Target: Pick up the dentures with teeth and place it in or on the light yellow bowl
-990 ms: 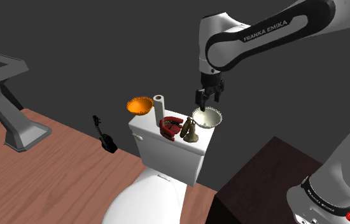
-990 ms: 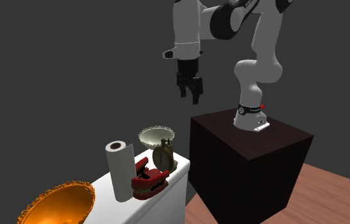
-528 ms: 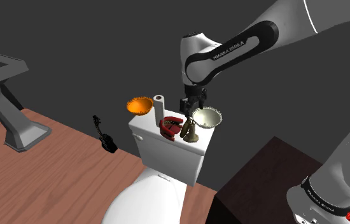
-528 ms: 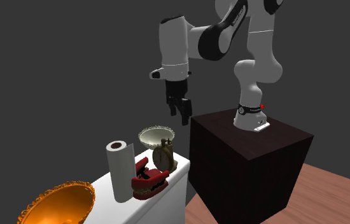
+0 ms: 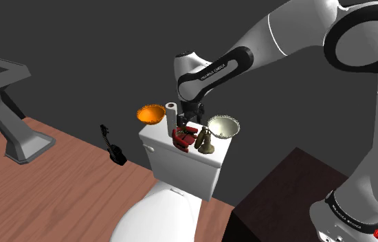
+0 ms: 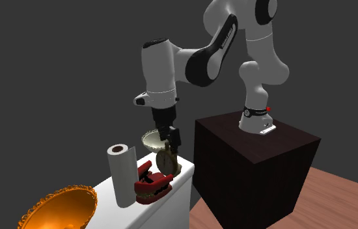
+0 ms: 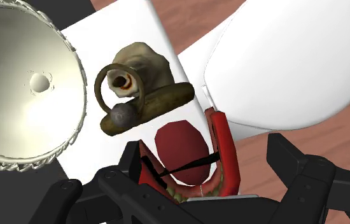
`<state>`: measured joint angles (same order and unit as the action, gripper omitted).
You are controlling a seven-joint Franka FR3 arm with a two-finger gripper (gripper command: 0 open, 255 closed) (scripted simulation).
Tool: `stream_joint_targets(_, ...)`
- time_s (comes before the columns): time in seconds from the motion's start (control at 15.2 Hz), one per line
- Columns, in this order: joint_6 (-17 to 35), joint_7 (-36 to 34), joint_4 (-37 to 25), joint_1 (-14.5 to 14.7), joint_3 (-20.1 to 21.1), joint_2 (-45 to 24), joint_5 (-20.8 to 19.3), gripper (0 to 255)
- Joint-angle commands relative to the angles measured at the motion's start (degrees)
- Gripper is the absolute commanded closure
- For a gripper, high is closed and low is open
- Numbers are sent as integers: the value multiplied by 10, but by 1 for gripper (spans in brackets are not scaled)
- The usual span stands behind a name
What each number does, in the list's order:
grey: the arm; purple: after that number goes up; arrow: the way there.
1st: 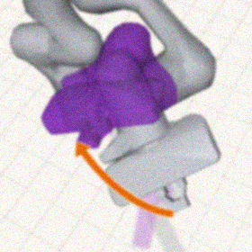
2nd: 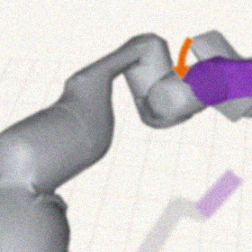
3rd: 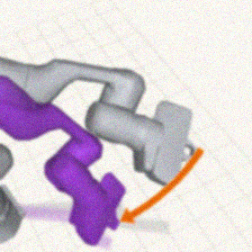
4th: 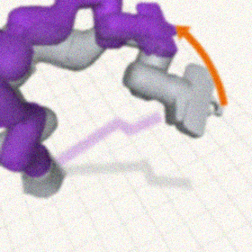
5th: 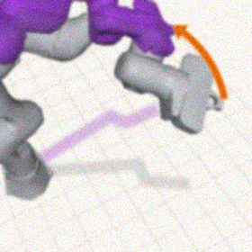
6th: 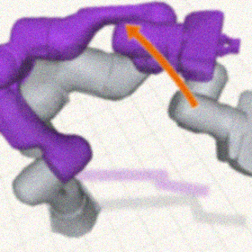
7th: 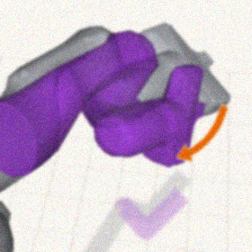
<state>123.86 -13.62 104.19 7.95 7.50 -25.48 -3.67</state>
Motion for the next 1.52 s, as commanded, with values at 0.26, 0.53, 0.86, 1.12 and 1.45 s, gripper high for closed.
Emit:
stream_joint_targets(0.26,-12,-13,-151,23,-3,-139,-12,0)
stream_joint_targets(0.53,-34,-15,-255,36,-5,-222,-17,0)
stream_joint_targets(0.86,-8,-16,-249,37,-7,-241,-19,0)
stream_joint_targets(1.12,5,-17,-247,37,-8,-252,-20,0)
stream_joint_targets(1.45,5,-17,-247,37,-8,-252,-20,0)
